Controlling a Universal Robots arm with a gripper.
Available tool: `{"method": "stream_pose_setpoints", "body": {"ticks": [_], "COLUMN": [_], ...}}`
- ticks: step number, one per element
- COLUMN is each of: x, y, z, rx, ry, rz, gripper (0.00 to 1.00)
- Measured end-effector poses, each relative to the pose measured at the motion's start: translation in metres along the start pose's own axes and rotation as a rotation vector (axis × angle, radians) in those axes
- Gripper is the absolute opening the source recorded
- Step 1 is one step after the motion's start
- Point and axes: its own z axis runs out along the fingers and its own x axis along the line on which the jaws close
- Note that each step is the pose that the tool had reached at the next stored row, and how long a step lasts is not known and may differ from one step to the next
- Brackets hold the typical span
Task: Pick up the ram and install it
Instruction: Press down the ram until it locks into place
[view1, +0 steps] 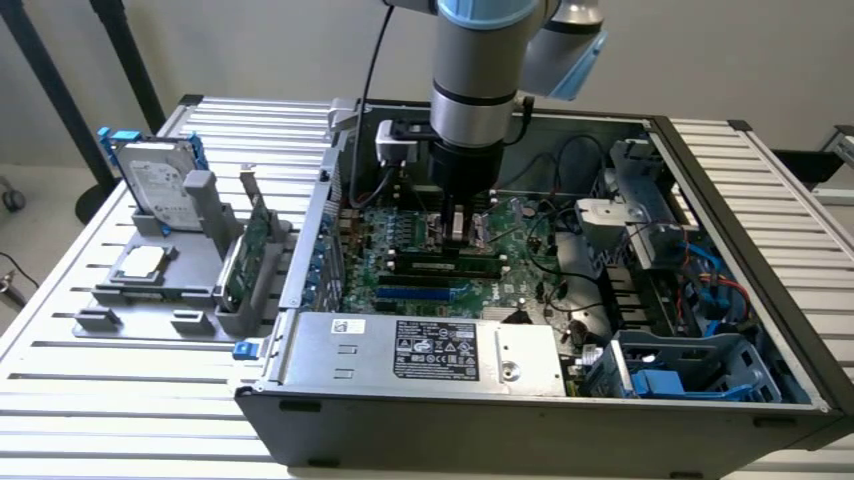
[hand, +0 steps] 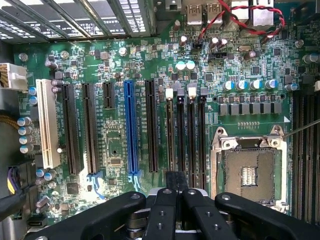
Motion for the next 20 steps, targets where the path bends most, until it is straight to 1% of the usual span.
{"method": "stream_pose_setpoints", "body": {"ticks": [7,14,15,16,18,20], "x": [0.0,0.0,0.0,0.0,-0.001,0.0], "y": [0.0,0.0,0.0,0.0,-0.0002,0.0], "z": [0.004,0.0097,0.0097,0.0094,0.0053,-0.0022], "rx": [-0.0002,-0.0006,-0.0008,-0.0007,0.0003,-0.0011], "ry": [-0.0024,-0.0028,-0.0038,-0.0065,-0.0149,-0.0158], "rz": [0.0,0.0,0.0,0.0,0.0,0.0], "gripper": [0.11,0.11,0.11,0.11,0.11,0.11]}}
